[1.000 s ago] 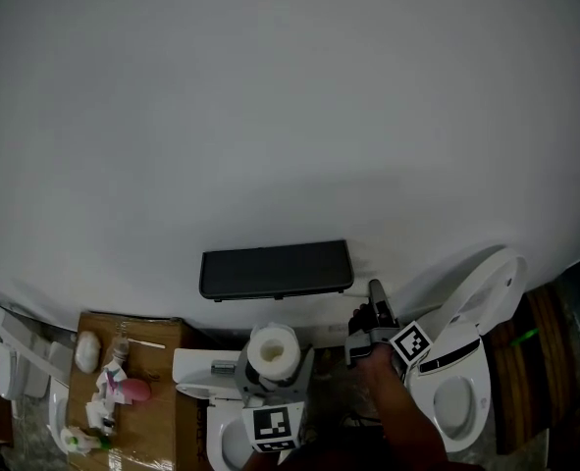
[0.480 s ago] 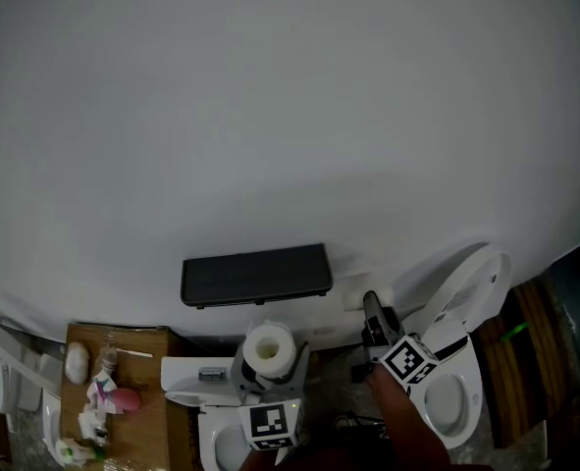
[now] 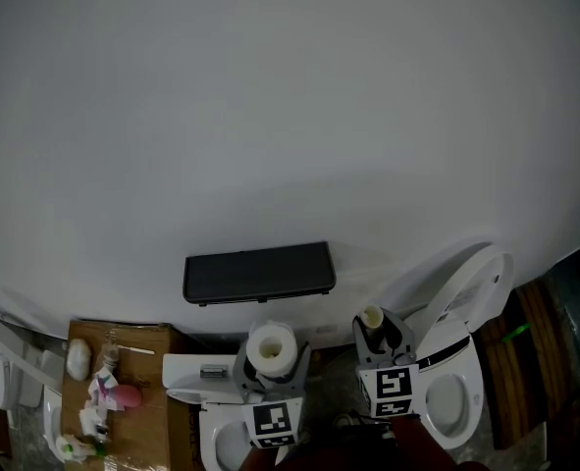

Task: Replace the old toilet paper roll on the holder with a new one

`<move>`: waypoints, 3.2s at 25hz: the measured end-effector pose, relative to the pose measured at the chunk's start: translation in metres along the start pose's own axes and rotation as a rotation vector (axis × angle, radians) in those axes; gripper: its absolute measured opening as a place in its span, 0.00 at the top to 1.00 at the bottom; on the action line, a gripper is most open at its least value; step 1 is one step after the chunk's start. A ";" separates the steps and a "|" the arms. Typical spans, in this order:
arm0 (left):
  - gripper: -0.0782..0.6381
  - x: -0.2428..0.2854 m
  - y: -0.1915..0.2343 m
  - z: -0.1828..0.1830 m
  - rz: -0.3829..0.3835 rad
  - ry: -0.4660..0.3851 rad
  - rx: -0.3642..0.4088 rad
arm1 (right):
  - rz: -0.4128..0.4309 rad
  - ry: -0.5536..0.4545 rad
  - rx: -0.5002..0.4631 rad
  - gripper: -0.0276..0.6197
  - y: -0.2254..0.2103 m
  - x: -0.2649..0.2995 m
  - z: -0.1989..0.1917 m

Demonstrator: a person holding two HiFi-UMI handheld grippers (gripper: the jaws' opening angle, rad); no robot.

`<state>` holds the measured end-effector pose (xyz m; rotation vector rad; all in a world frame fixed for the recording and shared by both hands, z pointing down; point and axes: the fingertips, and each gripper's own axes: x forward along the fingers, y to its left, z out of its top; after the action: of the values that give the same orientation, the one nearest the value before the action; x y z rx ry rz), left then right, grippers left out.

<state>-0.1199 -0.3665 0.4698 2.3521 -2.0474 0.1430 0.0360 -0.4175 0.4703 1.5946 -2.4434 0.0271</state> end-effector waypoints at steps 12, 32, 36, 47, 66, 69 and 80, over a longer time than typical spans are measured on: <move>0.30 0.011 -0.021 -0.013 -0.042 0.036 -0.020 | 0.008 0.004 0.006 0.69 -0.005 -0.005 -0.007; 0.30 0.108 -0.133 -0.076 -0.309 0.284 -0.405 | -0.137 0.015 0.026 0.69 -0.090 -0.038 -0.015; 0.30 0.132 -0.133 -0.076 -0.304 0.288 -0.645 | -0.136 0.013 0.034 0.69 -0.096 -0.040 -0.013; 0.30 0.159 -0.101 -0.043 -0.257 0.101 -1.059 | -0.113 -0.001 0.020 0.69 -0.093 -0.022 -0.010; 0.30 0.162 -0.038 -0.030 -0.160 -0.127 -1.370 | -0.021 -0.029 0.015 0.69 -0.060 -0.002 0.004; 0.30 0.159 -0.020 -0.020 -0.160 -0.204 -1.405 | -0.011 -0.029 0.015 0.69 -0.055 0.000 0.004; 0.30 0.140 0.015 -0.029 -0.089 -0.254 -1.416 | 0.047 -0.039 0.008 0.69 -0.022 0.005 0.011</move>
<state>-0.1172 -0.5042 0.5099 1.4819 -1.2346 -1.1996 0.0523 -0.4331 0.4585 1.5549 -2.5133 0.0137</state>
